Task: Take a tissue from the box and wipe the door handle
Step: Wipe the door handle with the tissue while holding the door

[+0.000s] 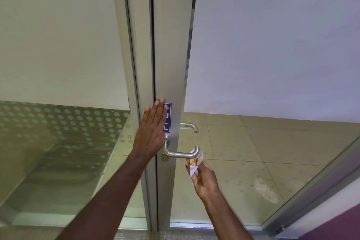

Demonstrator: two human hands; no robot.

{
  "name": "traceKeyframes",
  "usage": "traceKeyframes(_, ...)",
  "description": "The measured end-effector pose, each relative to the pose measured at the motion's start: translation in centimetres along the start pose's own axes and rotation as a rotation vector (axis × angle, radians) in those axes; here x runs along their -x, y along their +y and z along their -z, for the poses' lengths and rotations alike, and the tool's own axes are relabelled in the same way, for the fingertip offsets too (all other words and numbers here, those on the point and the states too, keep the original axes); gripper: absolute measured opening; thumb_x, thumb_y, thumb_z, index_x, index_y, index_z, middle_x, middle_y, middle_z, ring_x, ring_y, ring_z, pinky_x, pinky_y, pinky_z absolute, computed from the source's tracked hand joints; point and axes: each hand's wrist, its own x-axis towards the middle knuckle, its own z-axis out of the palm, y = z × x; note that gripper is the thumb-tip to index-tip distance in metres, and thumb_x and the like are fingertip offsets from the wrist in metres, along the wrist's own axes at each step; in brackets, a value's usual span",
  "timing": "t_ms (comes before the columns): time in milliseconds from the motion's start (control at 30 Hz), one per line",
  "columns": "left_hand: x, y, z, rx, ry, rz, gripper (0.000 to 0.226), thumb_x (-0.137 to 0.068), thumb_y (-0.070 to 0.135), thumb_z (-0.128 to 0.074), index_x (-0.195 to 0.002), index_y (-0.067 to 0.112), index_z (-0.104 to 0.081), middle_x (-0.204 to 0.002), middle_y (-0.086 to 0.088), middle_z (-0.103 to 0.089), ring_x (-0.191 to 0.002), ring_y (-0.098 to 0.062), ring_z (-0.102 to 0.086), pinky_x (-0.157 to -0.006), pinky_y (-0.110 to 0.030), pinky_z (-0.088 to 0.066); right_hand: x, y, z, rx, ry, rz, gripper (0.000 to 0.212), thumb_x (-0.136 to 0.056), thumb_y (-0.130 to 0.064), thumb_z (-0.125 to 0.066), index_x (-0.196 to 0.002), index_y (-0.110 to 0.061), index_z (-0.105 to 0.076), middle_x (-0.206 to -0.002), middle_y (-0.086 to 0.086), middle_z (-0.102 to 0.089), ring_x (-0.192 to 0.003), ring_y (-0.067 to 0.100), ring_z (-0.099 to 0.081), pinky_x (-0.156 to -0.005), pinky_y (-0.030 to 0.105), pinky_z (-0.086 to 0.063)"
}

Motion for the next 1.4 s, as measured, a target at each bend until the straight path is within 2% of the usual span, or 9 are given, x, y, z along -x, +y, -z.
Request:
traceKeyframes(200,0.0,0.2,0.1,0.007,0.029,0.004,0.076,-0.087,0.017,-0.022,-0.161,-0.002,-0.018,-0.17,-0.022,-0.016,-0.159,-0.036,-0.014,-0.129,-0.052,-0.016,1.7,-2.5,2.5,0.584,0.084,0.465,0.017,-0.097,-0.01,-0.061,-0.086,-0.01,-0.075,-0.078,-0.001,-0.074,-0.077,0.014,-0.064,-0.072,0.027,-0.047)
traceKeyframes(300,0.0,0.3,0.1,0.012,0.044,0.007,0.076,-0.087,0.016,-0.022,-0.16,-0.002,-0.018,-0.17,-0.022,-0.017,-0.158,-0.035,-0.014,-0.129,-0.052,-0.015,1.9,-3.9,0.2,0.762,-0.007,0.635,0.016,-0.094,-0.006,-0.064,-0.09,-0.014,-0.078,-0.085,-0.005,-0.078,-0.079,0.006,-0.068,-0.071,0.018,-0.05)
traceKeyframes(533,0.1,0.3,0.0,-0.005,0.011,0.012,0.077,-0.088,0.022,-0.02,-0.162,0.001,-0.006,-0.171,-0.02,-0.005,-0.159,-0.035,-0.006,-0.129,-0.052,-0.015,0.4,-4.2,-1.7,1.434,0.094,1.06,0.009,-0.087,-0.015,-0.066,-0.091,-0.022,-0.064,-0.086,-0.009,-0.065,-0.086,0.02,-0.056,-0.077,0.039,-0.045)
traceKeyframes(700,0.2,0.1,0.0,-0.033,0.014,0.005,0.076,-0.09,0.018,-0.021,-0.162,0.0,-0.007,-0.172,-0.019,-0.001,-0.16,-0.034,-0.003,-0.13,-0.051,-0.013,-0.3,-4.2,-1.5,1.667,0.112,1.194,0.008,-0.087,-0.012,-0.062,-0.091,-0.019,-0.063,-0.091,0.0,-0.06,-0.084,0.026,-0.053,-0.076,0.043,-0.042)
traceKeyframes(900,0.2,0.2,0.1,-0.046,0.032,0.006,0.077,-0.088,0.015,-0.023,-0.162,-0.001,-0.01,-0.172,-0.02,-0.007,-0.16,-0.035,-0.006,-0.129,-0.052,-0.016,-1.2,-5.3,-1.0,1.766,-0.087,1.308,0.011,-0.088,-0.012,-0.064,-0.087,-0.023,-0.064,-0.087,-0.006,-0.06,-0.082,0.023,-0.054,-0.077,0.04,-0.041)
traceKeyframes(1000,0.1,0.3,0.2,-0.043,0.034,0.003,0.077,-0.088,0.017,-0.023,-0.162,-0.001,-0.012,-0.172,-0.021,-0.008,-0.16,-0.035,-0.008,-0.129,-0.052,-0.016,-1.8,-6.4,-0.4,1.867,-0.302,1.4,0.017,-0.09,-0.019,-0.06,-0.1,-0.024,-0.072,-0.105,-0.009,-0.069,-0.105,0.02,-0.061,-0.091,0.036,-0.041)
traceKeyframes(1200,0.1,0.0,0.1,-0.061,0.03,-0.011,0.077,-0.089,0.018,-0.024,-0.162,-0.001,-0.009,-0.172,-0.021,-0.007,-0.16,-0.035,-0.006,-0.129,-0.05,-0.012,-2.9,-10.4,0.7,2.173,-0.766,1.341,0.039,-0.1,-0.03,-0.047,-0.137,-0.025,-0.057,-0.141,-0.012,-0.059,-0.142,0.013,-0.039,-0.12,0.039,-0.025)
traceKeyframes(1300,0.1,0.1,0.2,-0.064,0.044,-0.012,0.077,-0.089,0.018,-0.022,-0.162,-0.001,-0.01,-0.172,-0.021,-0.008,-0.159,-0.035,-0.006,-0.129,-0.05,-0.01,-3.4,-10.9,-0.6,2.288,-0.844,1.394,0.037,-0.099,-0.032,-0.053,-0.135,-0.025,-0.058,-0.133,-0.011,-0.065,-0.134,0.014,-0.049,-0.118,0.039,-0.031)
traceKeyframes(1400,0.2,-0.2,0.2,-0.1,0.074,-0.033,0.076,-0.09,0.013,-0.023,-0.162,0.0,-0.005,-0.172,-0.02,-0.003,-0.159,-0.033,-0.002,-0.129,-0.048,-0.004,-3.3,-8.8,-1.4,2.244,-0.79,1.487,0.027,-0.095,-0.03,-0.063,-0.12,-0.019,-0.069,-0.101,-0.001,-0.074,-0.099,0.021,-0.065,-0.109,0.038,-0.043)
